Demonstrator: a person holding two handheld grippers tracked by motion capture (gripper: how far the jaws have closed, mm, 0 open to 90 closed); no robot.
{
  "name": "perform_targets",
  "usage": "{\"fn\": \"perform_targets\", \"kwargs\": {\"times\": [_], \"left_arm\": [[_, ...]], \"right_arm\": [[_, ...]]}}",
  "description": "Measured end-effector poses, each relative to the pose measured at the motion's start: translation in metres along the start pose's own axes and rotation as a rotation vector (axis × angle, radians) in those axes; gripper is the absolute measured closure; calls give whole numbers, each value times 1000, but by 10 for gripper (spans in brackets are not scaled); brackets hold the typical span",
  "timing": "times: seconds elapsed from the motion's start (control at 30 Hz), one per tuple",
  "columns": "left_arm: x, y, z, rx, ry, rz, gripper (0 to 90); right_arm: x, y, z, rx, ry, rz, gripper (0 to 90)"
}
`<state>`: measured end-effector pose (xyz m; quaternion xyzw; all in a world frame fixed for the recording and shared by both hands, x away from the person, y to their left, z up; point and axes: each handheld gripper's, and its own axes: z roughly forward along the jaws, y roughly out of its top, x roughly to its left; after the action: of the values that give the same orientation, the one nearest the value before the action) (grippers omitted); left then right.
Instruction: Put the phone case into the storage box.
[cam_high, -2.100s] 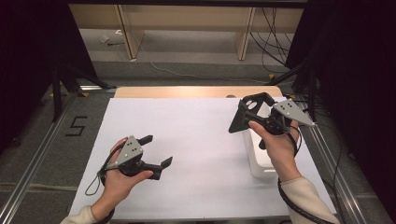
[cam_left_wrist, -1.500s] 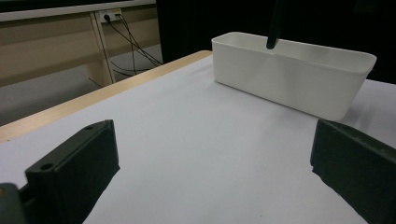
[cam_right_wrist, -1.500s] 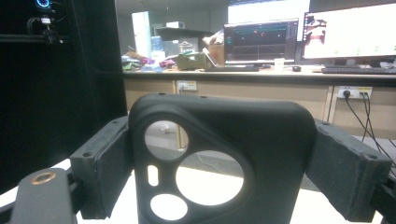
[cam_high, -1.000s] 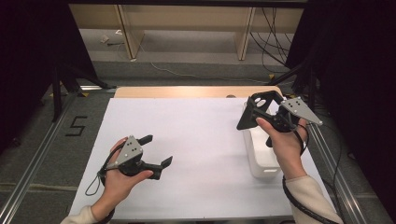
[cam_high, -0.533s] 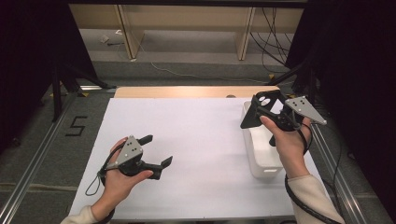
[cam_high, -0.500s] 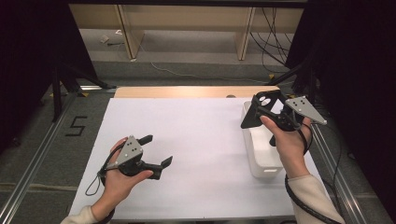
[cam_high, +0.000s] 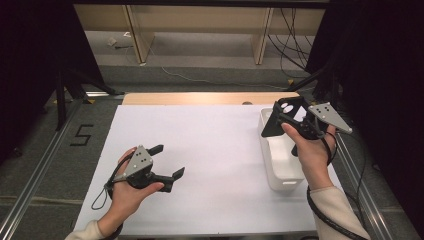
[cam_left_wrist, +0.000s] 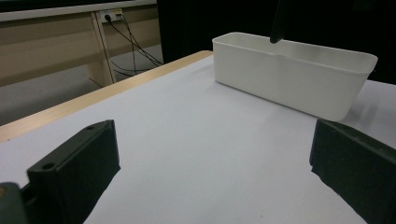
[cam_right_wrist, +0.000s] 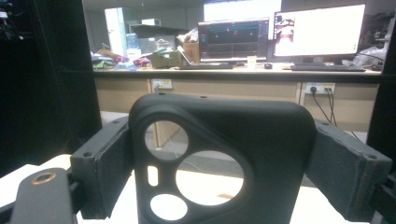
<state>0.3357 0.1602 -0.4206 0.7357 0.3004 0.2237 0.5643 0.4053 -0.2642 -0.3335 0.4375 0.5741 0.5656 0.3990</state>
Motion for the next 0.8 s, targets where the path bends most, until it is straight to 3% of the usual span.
{"fn": "perform_targets", "kwargs": {"times": [0.8], "left_arm": [[-1, -1, 1, 5, -1, -2, 11]], "right_arm": [[-11, 0, 3, 0, -42, -2, 154]]}}
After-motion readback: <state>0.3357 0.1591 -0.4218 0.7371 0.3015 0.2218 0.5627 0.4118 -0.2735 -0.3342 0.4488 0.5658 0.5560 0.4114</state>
